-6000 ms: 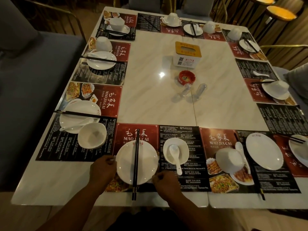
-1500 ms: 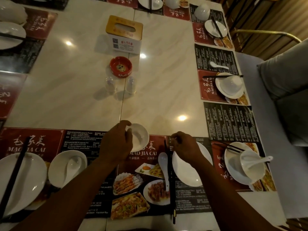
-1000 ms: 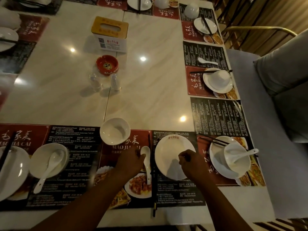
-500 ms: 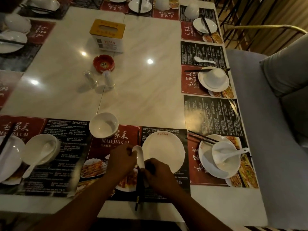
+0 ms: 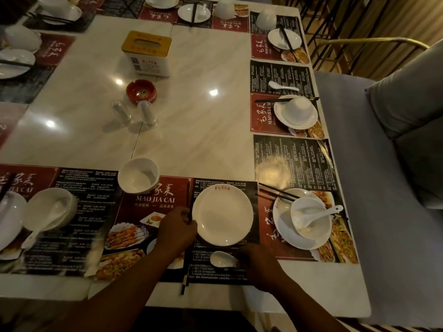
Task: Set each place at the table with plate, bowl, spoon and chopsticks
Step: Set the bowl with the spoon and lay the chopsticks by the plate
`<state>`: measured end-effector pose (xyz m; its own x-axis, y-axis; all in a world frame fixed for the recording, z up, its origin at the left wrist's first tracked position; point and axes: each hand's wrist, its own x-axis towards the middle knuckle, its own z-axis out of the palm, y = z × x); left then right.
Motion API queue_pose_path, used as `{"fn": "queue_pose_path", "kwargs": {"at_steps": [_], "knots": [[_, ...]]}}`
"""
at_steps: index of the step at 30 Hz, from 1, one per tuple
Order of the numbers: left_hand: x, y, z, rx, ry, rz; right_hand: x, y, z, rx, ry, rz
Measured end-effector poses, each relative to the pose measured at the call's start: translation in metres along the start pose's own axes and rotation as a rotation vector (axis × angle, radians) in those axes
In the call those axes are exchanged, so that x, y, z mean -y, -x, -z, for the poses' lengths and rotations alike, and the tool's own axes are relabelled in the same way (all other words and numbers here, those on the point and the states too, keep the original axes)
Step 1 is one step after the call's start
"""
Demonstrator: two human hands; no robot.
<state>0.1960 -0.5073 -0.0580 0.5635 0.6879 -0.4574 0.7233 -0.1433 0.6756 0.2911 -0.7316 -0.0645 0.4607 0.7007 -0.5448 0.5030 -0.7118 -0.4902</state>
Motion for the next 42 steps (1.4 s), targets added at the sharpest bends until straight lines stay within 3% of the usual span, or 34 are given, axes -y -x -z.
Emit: {"fn": "queue_pose_path", "kwargs": {"at_steps": [6,11,21,26,30,42], "knots": [[-0.006,-0.017,-0.01,-0.027,-0.078,-0.01,-0.006,-0.002,0.007,-0.108,-0.146,-0.116],[-0.008,-0.028,-0.012,-0.018,-0.156,-0.031,-0.007,-0.026,0.031,-0.39,-0.302,-0.342],[-0.005,-0.027,0.008,0.054,-0.154,-0.097,0.009,-0.054,0.046,-0.389,-0.338,-0.364],[0.031,-0.019,0.058,-0.038,-0.083,-0.046,0.044,-0.055,0.022,-0.278,-0.413,-0.296],[0.073,-0.015,0.105,-0.085,-0.119,-0.022,0.087,-0.064,-0.018,-0.244,-0.336,-0.237],[0.13,-0.046,0.155,0.093,-0.24,-0.141,0.149,-0.075,-0.058,-0.314,-0.169,-0.302]]}}
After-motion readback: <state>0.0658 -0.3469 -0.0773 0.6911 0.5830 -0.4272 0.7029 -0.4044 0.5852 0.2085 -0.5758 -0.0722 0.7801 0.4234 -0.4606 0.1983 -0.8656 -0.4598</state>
